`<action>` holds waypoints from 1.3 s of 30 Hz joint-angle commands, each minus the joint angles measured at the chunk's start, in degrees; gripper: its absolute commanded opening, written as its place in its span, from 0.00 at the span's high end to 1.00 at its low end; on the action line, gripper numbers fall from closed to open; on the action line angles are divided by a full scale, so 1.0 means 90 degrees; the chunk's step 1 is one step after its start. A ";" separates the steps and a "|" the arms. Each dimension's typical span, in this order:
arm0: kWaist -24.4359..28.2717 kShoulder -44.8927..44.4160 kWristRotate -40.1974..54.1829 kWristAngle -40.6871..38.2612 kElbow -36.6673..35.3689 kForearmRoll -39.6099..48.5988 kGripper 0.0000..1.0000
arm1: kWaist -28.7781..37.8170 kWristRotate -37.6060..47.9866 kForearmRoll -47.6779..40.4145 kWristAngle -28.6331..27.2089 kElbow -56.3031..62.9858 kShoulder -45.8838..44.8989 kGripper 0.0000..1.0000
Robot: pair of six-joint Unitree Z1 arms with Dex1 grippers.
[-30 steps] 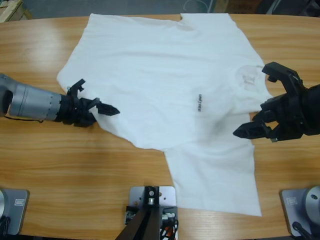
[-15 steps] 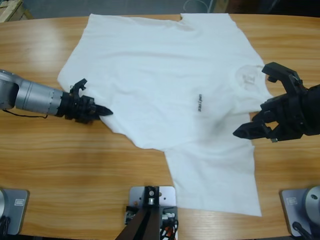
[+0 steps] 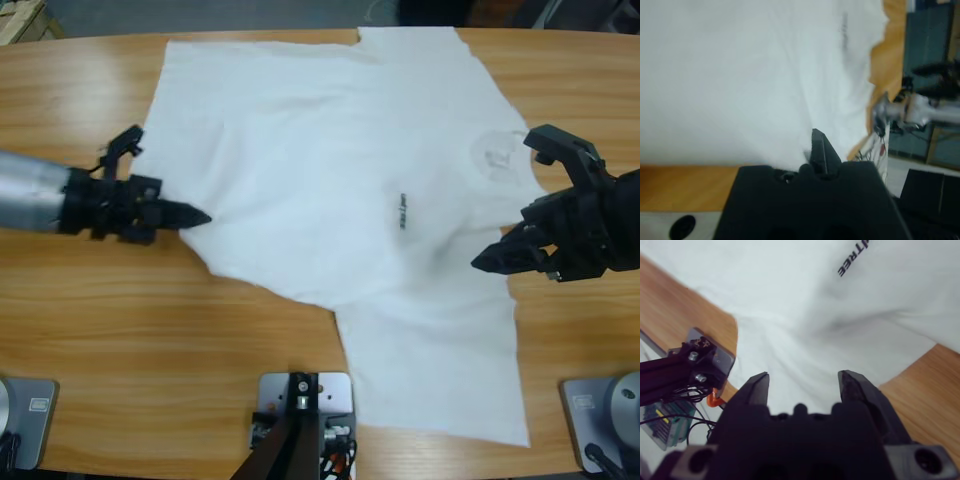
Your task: Fold clothes
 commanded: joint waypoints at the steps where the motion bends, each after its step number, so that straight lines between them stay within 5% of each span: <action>1: -0.0441 -0.2429 -0.0698 0.0592 0.1955 0.0376 1.00 | 0.0060 -0.0069 0.0036 0.0080 0.0161 -0.0148 0.44; 4: -0.0441 -0.3046 -0.1063 0.0797 0.2369 0.0492 1.00 | 0.0060 -0.0069 0.0026 0.0080 0.0165 -0.0156 0.44; 9: -0.0441 -0.2613 -0.1155 0.0926 0.1885 0.0542 1.00 | 0.0062 -0.0069 0.0026 0.0090 0.0175 -0.0193 0.44; 18: -0.0208 0.0422 -0.0554 0.0211 -0.1889 0.2193 1.00 | 0.0062 -0.0069 0.0026 0.0119 0.0175 -0.0214 0.44; 22: -0.0078 0.1600 -0.0315 -0.0133 -0.2488 0.2513 1.00 | 0.0062 -0.0069 0.0026 0.0119 0.0175 -0.0234 0.44; 23: -0.0072 0.1747 -0.0270 -0.0144 -0.2490 0.2525 0.91 | 0.0062 -0.0069 0.0026 0.0119 0.0175 -0.0230 0.44; 24: -0.0062 0.1879 -0.0243 -0.0144 -0.2483 0.2552 0.49 | 0.0062 -0.0069 0.0026 0.0119 0.0177 -0.0234 0.44; 25: -0.0050 0.1991 -0.0186 -0.0180 -0.2479 0.2591 0.18 | 0.0062 -0.0069 0.0026 0.0119 0.0177 -0.0226 0.44; 26: -0.0050 0.2049 -0.0095 -0.0230 -0.2471 0.2632 0.04 | 0.0062 -0.0069 0.0026 0.0119 0.0177 -0.0222 0.44; 33: 0.0212 0.2420 0.0745 -0.0252 -0.2750 0.3331 0.00 | 0.0062 -0.0075 0.0036 0.0151 0.0171 -0.0165 0.44; 39: 0.0167 0.0975 0.1944 0.1285 -0.3926 0.5025 0.00 | 0.0062 -0.0088 0.0036 0.0158 0.0165 -0.0156 0.44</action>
